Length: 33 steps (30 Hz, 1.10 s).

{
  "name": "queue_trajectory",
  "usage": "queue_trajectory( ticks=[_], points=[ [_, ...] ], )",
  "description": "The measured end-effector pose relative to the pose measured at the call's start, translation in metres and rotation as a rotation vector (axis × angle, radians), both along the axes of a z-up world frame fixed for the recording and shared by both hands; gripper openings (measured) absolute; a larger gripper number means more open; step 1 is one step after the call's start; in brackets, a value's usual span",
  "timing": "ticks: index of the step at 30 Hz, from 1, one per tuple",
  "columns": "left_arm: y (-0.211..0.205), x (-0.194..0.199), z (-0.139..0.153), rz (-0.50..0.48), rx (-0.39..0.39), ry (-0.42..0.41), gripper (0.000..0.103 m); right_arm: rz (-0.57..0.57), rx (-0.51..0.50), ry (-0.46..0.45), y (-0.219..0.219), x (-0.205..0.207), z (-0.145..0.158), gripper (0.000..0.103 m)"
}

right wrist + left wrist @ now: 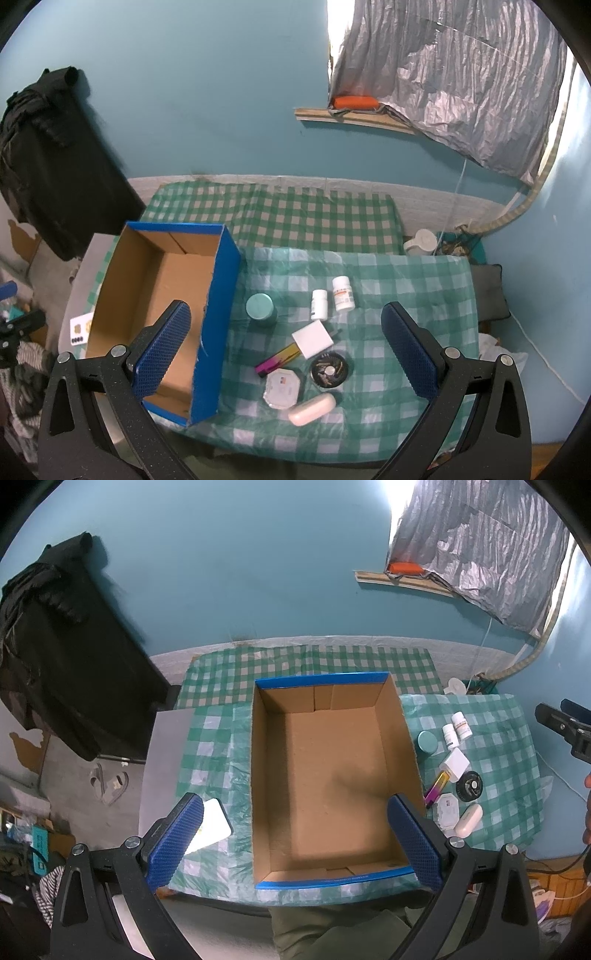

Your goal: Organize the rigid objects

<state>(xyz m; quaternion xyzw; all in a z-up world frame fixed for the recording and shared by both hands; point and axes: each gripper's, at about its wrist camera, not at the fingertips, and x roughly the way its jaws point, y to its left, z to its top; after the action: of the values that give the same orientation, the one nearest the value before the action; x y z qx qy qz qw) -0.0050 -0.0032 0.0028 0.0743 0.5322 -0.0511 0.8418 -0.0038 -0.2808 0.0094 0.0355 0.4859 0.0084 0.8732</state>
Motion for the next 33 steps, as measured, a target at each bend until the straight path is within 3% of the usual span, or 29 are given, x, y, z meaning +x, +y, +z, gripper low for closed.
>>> queue_trajectory(
  ticks=[33],
  points=[
    [-0.006, 0.005, -0.003, 0.017, -0.007, 0.009, 0.100, 0.021, -0.001, 0.023, 0.002, 0.003, -0.009, 0.102]
  ],
)
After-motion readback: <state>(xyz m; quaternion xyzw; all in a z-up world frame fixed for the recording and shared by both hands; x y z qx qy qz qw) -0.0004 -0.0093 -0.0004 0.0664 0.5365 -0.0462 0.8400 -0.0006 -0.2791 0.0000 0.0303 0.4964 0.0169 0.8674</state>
